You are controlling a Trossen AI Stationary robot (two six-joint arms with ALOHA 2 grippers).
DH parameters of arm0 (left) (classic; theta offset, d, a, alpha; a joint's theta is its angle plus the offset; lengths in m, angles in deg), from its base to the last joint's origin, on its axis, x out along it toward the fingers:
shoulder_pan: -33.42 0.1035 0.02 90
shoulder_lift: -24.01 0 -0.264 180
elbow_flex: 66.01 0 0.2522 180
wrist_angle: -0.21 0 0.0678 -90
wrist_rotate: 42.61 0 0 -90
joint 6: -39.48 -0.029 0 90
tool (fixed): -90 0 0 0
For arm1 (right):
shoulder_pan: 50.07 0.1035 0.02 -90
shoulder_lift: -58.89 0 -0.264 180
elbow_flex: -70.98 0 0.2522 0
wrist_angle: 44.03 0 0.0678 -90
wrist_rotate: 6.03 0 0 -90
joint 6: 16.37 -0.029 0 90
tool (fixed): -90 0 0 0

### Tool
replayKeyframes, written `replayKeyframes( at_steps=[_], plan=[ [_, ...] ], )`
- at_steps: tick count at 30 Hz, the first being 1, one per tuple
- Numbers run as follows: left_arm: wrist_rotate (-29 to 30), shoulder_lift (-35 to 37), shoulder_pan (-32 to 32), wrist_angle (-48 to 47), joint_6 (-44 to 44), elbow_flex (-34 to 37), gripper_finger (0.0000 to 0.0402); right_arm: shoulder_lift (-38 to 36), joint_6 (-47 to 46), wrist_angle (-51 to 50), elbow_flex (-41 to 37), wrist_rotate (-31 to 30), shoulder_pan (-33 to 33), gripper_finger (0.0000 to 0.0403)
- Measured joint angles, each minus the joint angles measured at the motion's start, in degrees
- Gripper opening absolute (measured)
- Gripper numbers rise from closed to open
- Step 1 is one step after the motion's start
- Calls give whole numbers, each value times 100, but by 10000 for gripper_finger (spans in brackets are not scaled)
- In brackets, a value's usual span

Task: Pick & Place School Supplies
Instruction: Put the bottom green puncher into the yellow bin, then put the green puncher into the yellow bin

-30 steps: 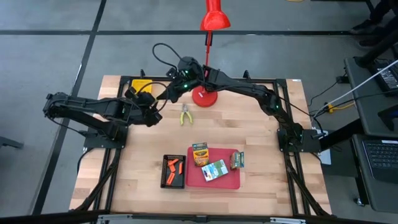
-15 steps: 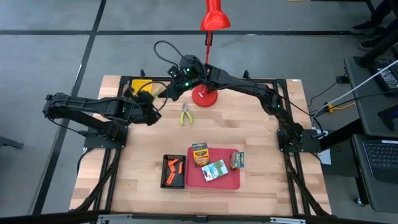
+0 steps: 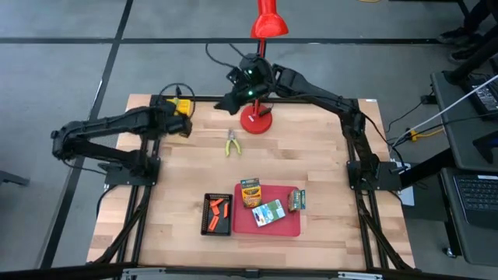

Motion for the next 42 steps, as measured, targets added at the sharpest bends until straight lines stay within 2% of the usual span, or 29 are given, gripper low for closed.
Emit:
replayKeyframes(
  at_steps=[3,6,11,13,15,19,24,28,33,37,39,42],
  plan=[
    [-340,-122,869,569,-387,0,46,-199,415,-623,-14,-318,137,259],
    [-713,-301,1661,1589,-1332,42,46,-478,718,-1164,-4,-559,286,245],
    [-1889,-592,2981,3058,-2359,701,46,-928,868,-1884,-5,-956,538,228],
    [-2294,-689,3308,3568,-2623,1027,46,-1174,862,-2040,-5,-1145,649,223],
    [-2456,-769,3515,4037,-2905,1317,46,-1409,806,-2221,-5,-1376,772,219],
    [-2666,-945,3883,4315,-3017,1688,46,-1794,613,-2449,-5,-1827,993,217],
    [-2706,-1092,4023,4549,-3253,1983,64,-2168,450,-2593,-3,-2289,1174,217],
    [-2544,-1062,4021,4759,-3240,2044,112,-2246,400,-2722,-3,-2657,1307,217],
    [-2367,-819,4021,4916,-3225,2044,177,-2218,259,-3008,-54,-2732,1335,217],
    [-2525,-294,3908,4943,-3210,2044,213,-2212,177,-3012,-555,-2922,1358,217],
    [-2918,146,3745,5054,-3219,2044,219,-2222,109,-2935,-982,-2945,1358,217],
    [-3408,929,3379,5090,-3175,2039,221,-2220,21,-2300,-1903,-2513,1351,217]
  ],
)
